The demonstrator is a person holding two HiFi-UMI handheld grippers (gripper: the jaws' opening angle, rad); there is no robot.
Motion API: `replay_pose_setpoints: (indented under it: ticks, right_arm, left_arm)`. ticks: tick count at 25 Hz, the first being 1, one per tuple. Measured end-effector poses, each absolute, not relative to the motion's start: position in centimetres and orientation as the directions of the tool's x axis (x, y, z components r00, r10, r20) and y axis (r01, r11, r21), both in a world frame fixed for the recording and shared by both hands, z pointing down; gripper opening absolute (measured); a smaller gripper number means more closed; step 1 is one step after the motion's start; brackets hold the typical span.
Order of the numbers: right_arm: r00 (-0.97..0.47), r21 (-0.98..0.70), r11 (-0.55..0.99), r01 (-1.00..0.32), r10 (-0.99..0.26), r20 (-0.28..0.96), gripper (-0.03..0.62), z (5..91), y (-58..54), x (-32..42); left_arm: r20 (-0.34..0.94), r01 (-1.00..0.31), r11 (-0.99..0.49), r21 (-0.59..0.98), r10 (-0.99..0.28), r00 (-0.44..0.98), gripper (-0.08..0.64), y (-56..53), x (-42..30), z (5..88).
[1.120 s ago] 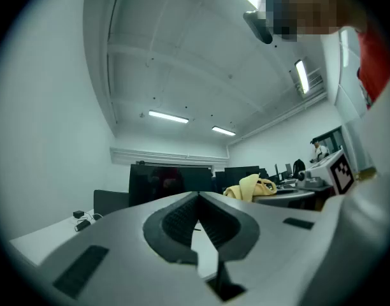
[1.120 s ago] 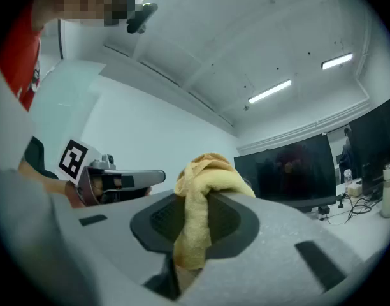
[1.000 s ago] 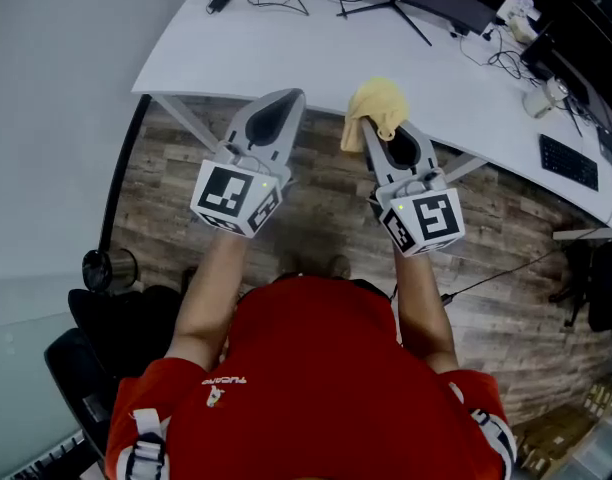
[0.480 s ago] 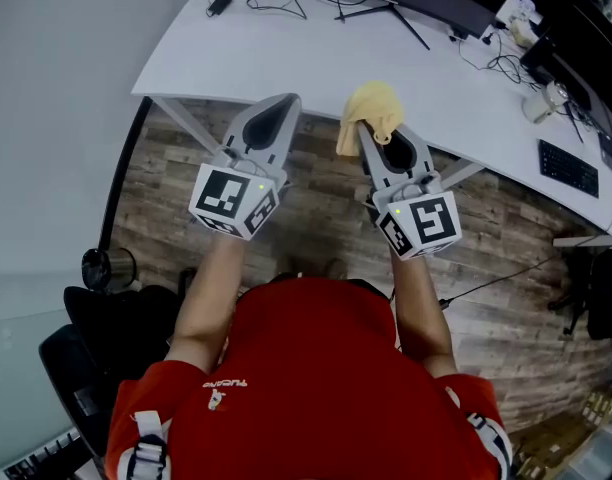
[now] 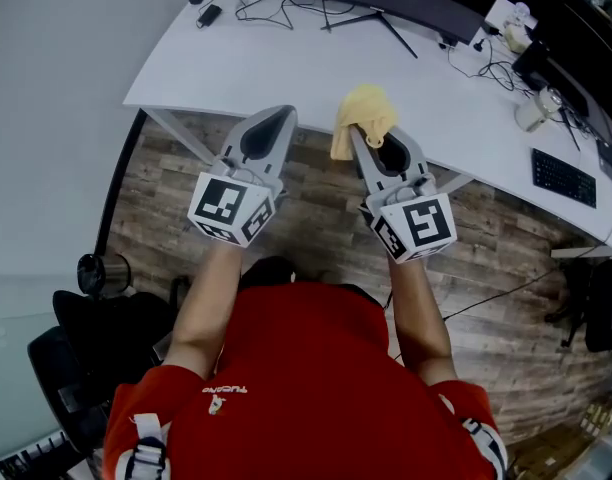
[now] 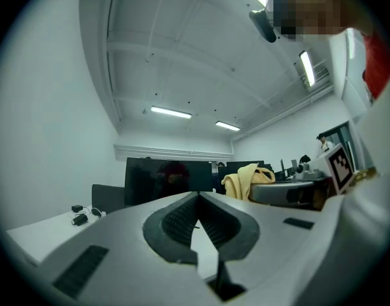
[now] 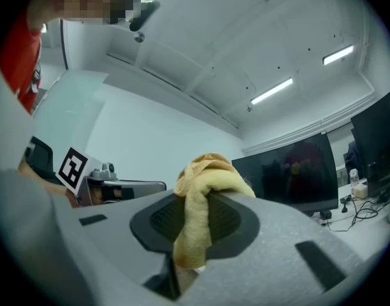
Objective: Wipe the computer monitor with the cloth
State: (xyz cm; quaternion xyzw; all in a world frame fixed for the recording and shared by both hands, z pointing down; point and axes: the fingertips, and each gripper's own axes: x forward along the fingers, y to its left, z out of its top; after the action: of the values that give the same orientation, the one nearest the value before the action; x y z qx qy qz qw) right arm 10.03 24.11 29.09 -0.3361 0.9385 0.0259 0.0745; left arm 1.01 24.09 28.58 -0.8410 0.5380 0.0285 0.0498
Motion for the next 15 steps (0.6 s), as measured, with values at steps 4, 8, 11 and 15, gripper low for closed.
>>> replay_pose_setpoints:
  ticks: [4, 8, 11, 15]
  right_arm:
    - [-0.766, 0.016, 0.775, -0.632, -0.622, -0.164, 0.072, 28.7, 22.4, 9.8]
    - [-0.773, 0.048, 0.778, -0.626, -0.612, -0.168, 0.072, 28.6, 20.5, 8.7]
    - [-0.774, 0.075, 0.774, -0.628, -0.612, -0.163, 0.072, 28.8, 18.2, 7.6]
    - [-0.769, 0.091, 0.766, -0.636, -0.622, -0.145, 0.072, 28.9, 13.9, 5.2]
  left_arm:
    - [-0.109, -0.910, -0.410, -0.058, -0.904, 0.414, 0.009, 22.2, 0.5, 28.4]
    - [-0.130, -0.911, -0.408, -0.058, -0.902, 0.412, 0.009, 19.5, -0.4, 28.3]
    - [-0.135, -0.906, -0.420, -0.053, -0.896, 0.424, 0.009, 16.9, -1.0, 29.0]
    - [-0.132, -0.900, -0.434, -0.035, -0.891, 0.434, 0.009, 12.4, -3.1, 29.6]
